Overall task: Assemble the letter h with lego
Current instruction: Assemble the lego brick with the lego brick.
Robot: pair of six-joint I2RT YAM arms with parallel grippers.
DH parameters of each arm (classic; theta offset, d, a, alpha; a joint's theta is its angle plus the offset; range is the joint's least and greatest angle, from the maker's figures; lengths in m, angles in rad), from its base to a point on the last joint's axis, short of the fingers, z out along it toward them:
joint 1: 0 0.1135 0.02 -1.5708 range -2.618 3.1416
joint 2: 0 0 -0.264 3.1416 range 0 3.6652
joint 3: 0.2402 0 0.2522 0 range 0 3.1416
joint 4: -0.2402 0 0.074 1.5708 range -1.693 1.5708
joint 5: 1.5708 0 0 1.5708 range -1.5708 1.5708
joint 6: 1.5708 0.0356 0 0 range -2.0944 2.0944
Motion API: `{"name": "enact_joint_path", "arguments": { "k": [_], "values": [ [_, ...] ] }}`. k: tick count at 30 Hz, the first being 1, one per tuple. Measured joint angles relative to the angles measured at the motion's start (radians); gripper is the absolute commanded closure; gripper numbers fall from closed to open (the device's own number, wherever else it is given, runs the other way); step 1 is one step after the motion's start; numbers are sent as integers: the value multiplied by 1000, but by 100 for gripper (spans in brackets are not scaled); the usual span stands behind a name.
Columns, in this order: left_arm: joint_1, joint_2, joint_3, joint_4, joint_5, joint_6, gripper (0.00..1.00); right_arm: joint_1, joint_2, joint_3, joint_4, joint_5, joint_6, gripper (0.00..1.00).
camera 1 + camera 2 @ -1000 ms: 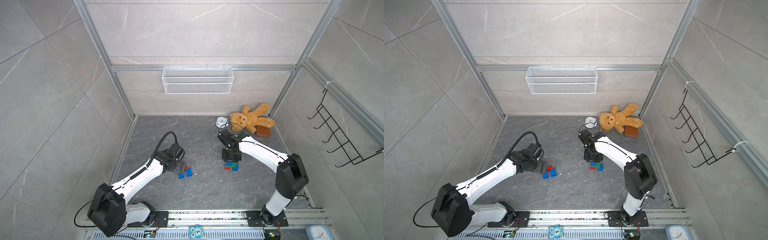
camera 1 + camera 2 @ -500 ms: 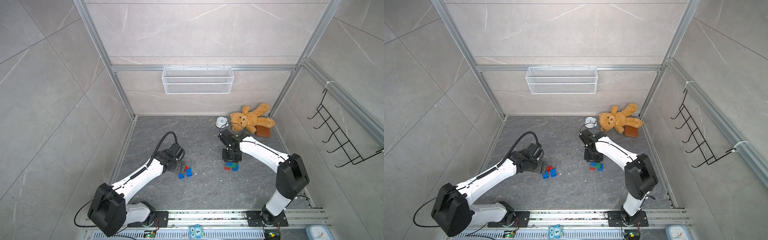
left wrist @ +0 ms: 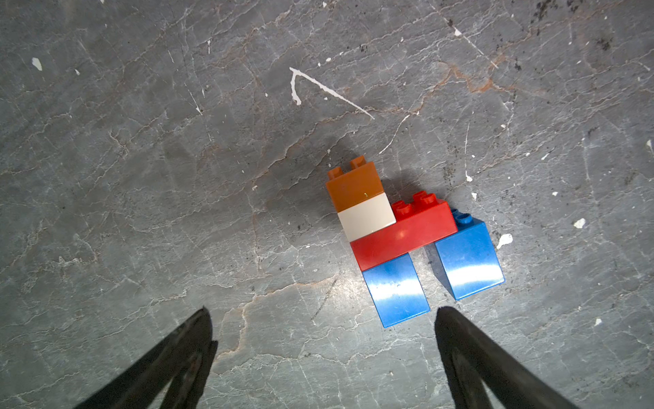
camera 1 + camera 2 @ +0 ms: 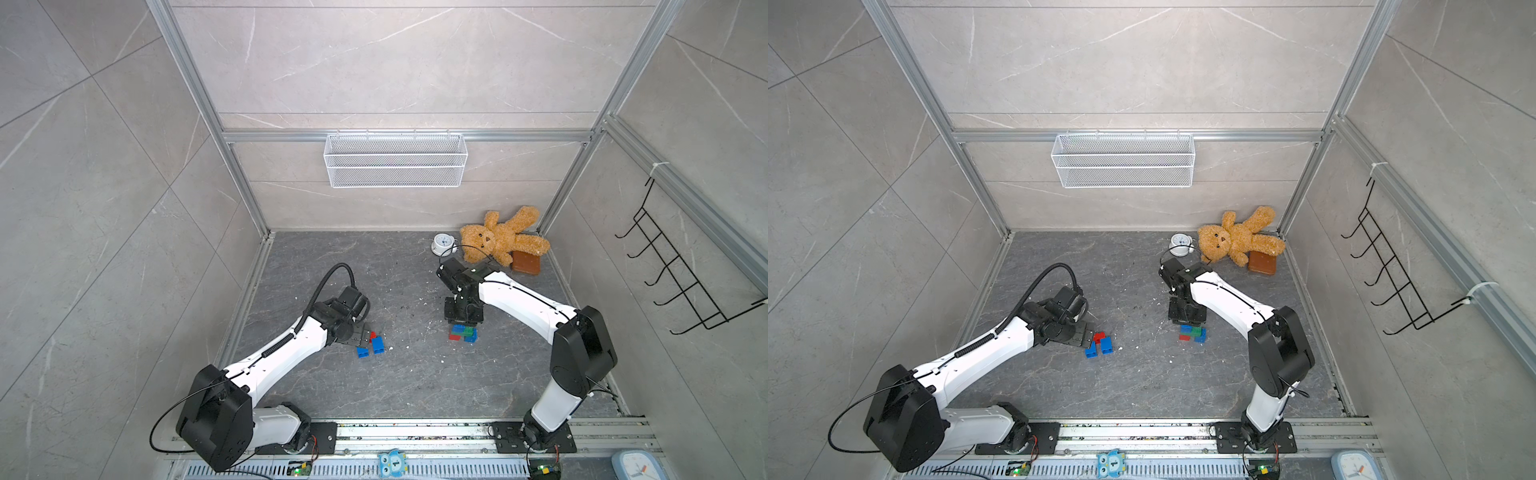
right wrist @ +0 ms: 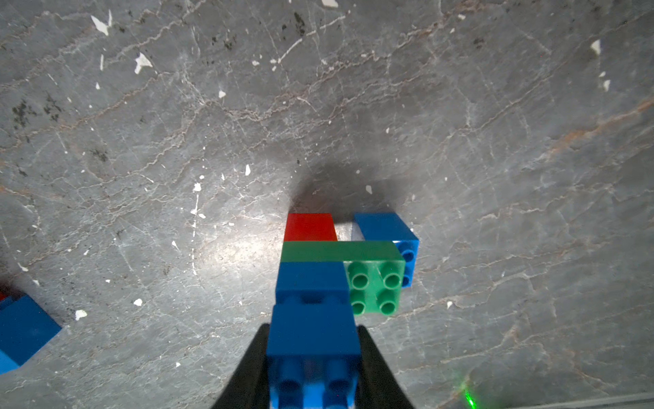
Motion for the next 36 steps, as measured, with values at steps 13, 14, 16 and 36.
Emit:
{"name": "enact_joint_path", "arguments": {
  "k": [13,14,16,36],
  "values": [
    [0,0,0,0,-1,0,0,-17,32,50,-43,-17,-25,100],
    [0,0,0,0,0,0,0,-17,32,50,-44,-17,-25,100],
    [0,0,0,0,-1,0,0,-17,32,50,-45,-18,-28,100],
    [0,0,0,0,-1,2,0,-36,32,43,-36,-44,-55,100]
  ]
}}
